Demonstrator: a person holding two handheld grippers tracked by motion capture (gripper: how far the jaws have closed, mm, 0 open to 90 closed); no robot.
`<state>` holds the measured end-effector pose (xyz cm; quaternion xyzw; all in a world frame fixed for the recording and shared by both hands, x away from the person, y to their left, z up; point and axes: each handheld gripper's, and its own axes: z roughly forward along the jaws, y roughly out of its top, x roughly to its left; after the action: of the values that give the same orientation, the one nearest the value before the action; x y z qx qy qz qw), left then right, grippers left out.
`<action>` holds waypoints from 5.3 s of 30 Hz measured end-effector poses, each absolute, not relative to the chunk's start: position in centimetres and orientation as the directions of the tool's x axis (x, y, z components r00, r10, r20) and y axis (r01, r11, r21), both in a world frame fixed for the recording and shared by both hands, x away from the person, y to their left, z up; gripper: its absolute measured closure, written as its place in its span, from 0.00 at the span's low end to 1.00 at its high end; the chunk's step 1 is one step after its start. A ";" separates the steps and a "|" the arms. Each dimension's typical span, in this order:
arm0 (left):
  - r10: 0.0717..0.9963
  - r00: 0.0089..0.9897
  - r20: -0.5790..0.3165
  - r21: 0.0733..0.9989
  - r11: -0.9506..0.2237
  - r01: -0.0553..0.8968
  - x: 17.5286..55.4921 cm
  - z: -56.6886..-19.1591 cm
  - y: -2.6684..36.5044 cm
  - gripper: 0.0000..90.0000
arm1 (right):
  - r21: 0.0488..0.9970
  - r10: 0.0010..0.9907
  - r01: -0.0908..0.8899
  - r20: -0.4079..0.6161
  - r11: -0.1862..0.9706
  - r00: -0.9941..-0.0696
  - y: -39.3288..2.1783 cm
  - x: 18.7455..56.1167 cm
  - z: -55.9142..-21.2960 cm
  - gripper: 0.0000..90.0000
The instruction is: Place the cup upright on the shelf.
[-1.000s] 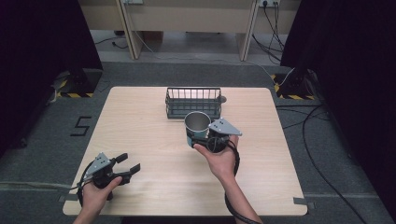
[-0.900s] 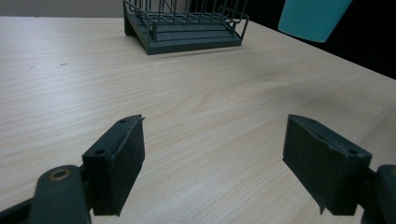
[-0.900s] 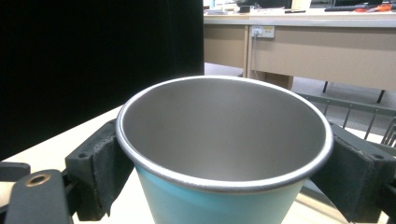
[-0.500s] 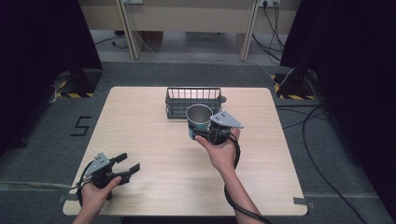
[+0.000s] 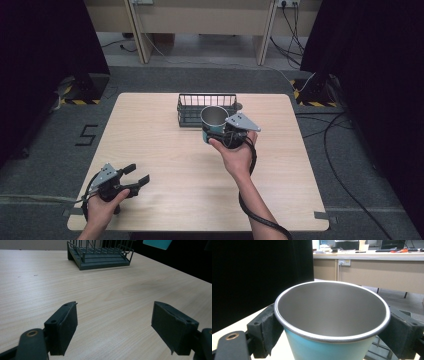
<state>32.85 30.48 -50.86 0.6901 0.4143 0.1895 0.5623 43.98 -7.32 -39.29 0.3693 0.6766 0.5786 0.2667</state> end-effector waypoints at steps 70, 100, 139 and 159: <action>0.781 0.587 -0.213 0.933 -0.016 0.359 33.1 -50.9 30.4 0.23 | 0.980 0.867 0.197 0.086 0.014 -0.491 -6.7 52.0 -36.0 0.15; 0.779 0.592 -0.206 0.933 -0.025 0.358 33.0 -50.9 30.4 0.24 | 0.974 0.874 0.226 0.104 0.007 -0.475 -6.0 55.0 -36.3 0.15; 0.775 0.595 -0.211 0.934 -0.021 0.358 33.1 -50.9 30.4 0.24 | 0.966 0.889 0.260 0.116 0.003 -0.442 -5.7 57.6 -37.9 0.15; 0.774 0.596 -0.216 0.934 -0.014 0.357 33.1 -50.9 30.5 0.24 | 0.964 0.892 0.266 0.111 0.011 -0.438 -4.9 58.7 -38.5 0.15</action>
<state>33.10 30.45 -50.89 0.6881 0.4107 0.1831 0.5695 58.71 -4.88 -38.54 0.4452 0.6504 0.5443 0.2873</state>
